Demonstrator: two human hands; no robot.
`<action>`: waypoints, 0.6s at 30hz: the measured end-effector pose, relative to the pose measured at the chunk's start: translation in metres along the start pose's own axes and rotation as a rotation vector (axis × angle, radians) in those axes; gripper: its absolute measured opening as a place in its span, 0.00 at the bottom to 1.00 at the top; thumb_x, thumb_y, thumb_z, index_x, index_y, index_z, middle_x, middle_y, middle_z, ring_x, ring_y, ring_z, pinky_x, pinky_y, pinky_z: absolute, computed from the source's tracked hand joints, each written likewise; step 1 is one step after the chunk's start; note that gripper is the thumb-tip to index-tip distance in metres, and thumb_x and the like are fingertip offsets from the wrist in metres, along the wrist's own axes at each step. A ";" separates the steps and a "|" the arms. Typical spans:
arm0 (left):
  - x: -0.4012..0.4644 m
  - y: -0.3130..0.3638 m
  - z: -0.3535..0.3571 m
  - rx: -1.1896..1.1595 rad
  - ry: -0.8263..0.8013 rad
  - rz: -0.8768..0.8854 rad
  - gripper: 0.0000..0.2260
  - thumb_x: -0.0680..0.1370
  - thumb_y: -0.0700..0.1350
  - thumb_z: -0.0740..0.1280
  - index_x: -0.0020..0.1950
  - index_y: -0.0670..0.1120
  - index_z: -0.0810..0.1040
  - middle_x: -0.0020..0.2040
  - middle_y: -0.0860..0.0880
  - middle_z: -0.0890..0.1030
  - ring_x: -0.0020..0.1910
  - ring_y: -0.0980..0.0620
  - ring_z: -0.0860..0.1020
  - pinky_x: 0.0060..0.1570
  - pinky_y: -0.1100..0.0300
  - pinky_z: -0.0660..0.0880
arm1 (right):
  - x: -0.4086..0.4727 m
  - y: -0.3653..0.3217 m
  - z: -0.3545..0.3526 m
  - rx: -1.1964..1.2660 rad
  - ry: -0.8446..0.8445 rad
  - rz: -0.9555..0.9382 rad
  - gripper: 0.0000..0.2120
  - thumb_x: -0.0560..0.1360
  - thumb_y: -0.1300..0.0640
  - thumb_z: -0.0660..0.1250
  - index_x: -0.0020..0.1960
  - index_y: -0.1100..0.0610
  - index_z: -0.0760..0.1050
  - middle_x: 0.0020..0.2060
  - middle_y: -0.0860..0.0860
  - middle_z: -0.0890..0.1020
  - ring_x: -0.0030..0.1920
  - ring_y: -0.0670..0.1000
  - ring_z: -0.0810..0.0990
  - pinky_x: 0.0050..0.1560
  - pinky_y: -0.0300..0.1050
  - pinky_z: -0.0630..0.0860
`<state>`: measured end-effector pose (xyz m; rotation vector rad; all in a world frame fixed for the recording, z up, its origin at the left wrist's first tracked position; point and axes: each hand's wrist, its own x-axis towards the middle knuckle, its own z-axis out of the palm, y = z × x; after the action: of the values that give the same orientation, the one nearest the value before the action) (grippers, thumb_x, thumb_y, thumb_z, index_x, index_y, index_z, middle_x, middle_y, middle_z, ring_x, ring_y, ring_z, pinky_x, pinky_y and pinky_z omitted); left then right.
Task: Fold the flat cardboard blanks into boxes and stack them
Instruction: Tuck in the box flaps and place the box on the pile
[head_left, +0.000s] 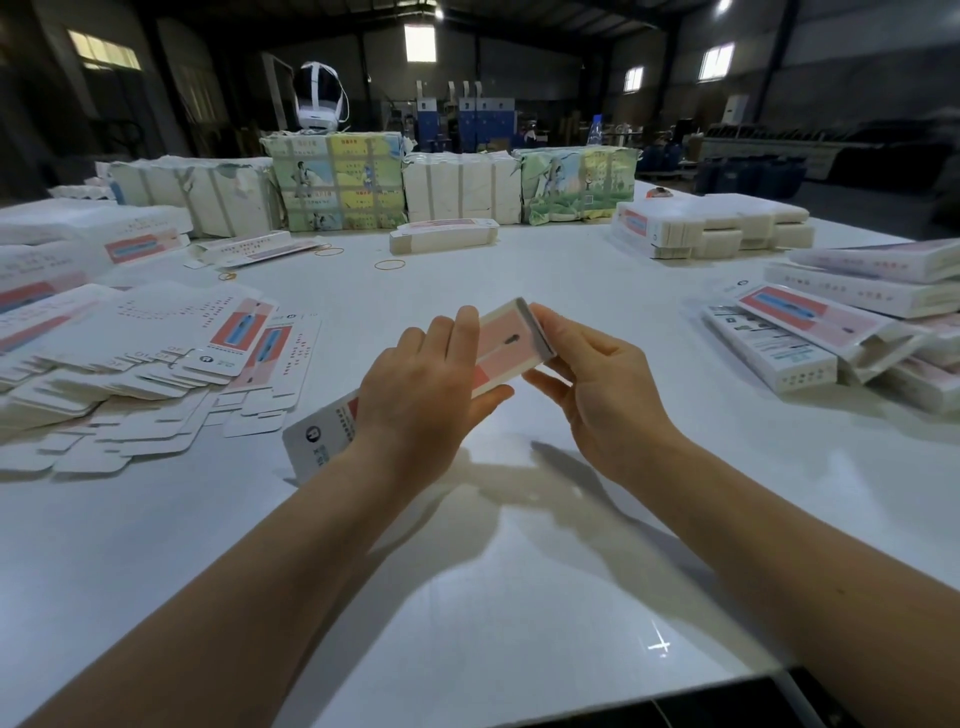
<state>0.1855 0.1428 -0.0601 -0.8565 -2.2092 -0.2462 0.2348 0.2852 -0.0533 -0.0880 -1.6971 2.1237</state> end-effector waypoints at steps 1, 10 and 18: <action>0.000 0.001 0.000 0.005 0.003 0.008 0.29 0.70 0.53 0.73 0.63 0.35 0.73 0.46 0.37 0.79 0.38 0.38 0.78 0.31 0.51 0.76 | 0.001 0.000 -0.001 0.024 0.025 0.008 0.07 0.75 0.54 0.67 0.44 0.50 0.84 0.43 0.50 0.86 0.51 0.51 0.82 0.55 0.47 0.79; -0.001 0.004 0.006 0.068 0.129 0.045 0.29 0.67 0.54 0.75 0.59 0.35 0.76 0.42 0.39 0.80 0.35 0.41 0.78 0.29 0.55 0.75 | -0.002 -0.002 0.000 -0.023 0.091 -0.075 0.08 0.75 0.61 0.68 0.46 0.50 0.83 0.43 0.49 0.86 0.49 0.51 0.83 0.51 0.42 0.80; 0.000 -0.001 0.006 0.046 0.169 0.082 0.29 0.68 0.54 0.75 0.60 0.35 0.75 0.45 0.37 0.80 0.37 0.38 0.78 0.33 0.51 0.78 | -0.005 -0.006 -0.001 -0.039 0.089 -0.141 0.12 0.77 0.63 0.64 0.44 0.50 0.82 0.39 0.48 0.86 0.45 0.50 0.84 0.44 0.39 0.80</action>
<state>0.1812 0.1449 -0.0644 -0.8666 -2.0112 -0.2195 0.2410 0.2851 -0.0489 -0.0712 -1.6435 1.9557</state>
